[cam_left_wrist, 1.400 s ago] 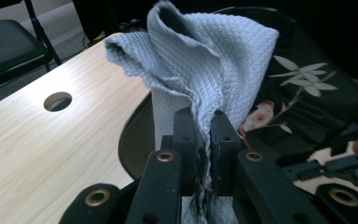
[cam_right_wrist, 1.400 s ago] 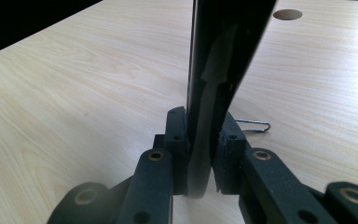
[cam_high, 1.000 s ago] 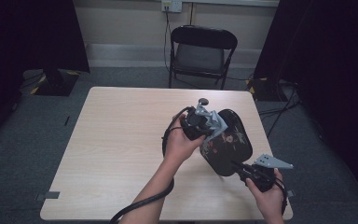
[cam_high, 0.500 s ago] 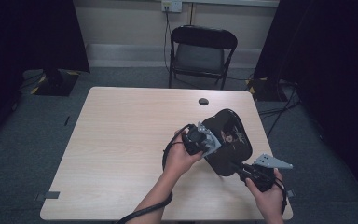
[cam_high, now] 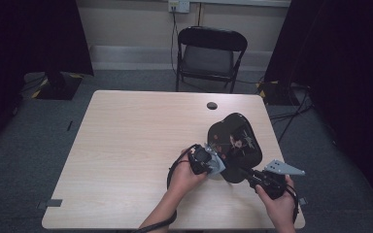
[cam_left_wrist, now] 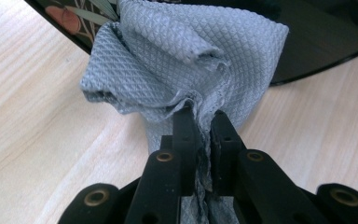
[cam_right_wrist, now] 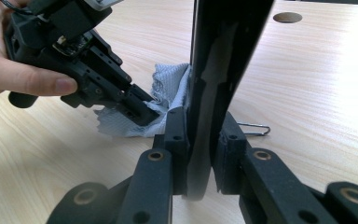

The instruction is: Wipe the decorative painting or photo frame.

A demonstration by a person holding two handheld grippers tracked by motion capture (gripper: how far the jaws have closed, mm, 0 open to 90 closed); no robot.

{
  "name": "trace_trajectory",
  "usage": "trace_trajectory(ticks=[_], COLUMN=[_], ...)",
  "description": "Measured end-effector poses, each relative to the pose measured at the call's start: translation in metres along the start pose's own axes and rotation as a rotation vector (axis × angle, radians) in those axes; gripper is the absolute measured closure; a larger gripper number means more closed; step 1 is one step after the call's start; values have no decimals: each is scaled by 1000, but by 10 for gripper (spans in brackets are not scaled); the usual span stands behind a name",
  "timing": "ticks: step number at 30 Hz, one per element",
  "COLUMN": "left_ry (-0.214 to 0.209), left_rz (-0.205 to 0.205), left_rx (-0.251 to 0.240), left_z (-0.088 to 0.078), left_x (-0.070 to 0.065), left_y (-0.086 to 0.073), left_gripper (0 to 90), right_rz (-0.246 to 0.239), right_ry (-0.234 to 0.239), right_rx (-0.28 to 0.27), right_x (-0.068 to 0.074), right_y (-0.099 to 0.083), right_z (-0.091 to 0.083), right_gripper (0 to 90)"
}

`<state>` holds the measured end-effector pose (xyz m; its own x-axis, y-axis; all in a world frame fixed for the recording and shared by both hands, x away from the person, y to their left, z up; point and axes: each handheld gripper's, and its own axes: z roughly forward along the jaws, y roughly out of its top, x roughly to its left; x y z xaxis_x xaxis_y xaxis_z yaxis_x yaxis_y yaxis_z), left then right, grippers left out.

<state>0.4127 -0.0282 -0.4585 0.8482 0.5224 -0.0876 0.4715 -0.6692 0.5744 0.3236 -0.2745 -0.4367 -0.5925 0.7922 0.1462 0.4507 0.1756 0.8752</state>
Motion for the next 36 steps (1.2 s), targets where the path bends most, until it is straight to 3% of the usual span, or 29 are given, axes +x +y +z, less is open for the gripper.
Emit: trace_trajectory(ticks=[4, 9, 13, 19, 23, 29, 36], left_ry=[5, 22, 50, 78, 85, 81, 75], left_rz=[-10, -44, -43, -31, -18, -36, 2], left_rx=[-19, -89, -141, -192, -217, -295, -335], left_z=[-12, -38, -64, -89, -102, -118, -128], left_x=[3, 10, 14, 14, 13, 12, 2], left_y=[0, 3, 12, 28, 39, 57, 82], left_gripper=[831, 832, 832, 832, 832, 831, 831], right_rz=[-3, -2, -4, -6, -3, -5, -6], right_ry=[-1, -3, -3, -4, -1, -2, -2], right_rx=[-1, 1, 0, 0, -2, -1, -2], right_x=[0, 0, 1, 1, 1, 1, 1], right_y=[0, 0, 0, 1, 0, 0, 0], right_z=[0, 0, 0, 2, 2, 1, 2], right_gripper=[784, 785, 784, 785, 785, 785, 784])
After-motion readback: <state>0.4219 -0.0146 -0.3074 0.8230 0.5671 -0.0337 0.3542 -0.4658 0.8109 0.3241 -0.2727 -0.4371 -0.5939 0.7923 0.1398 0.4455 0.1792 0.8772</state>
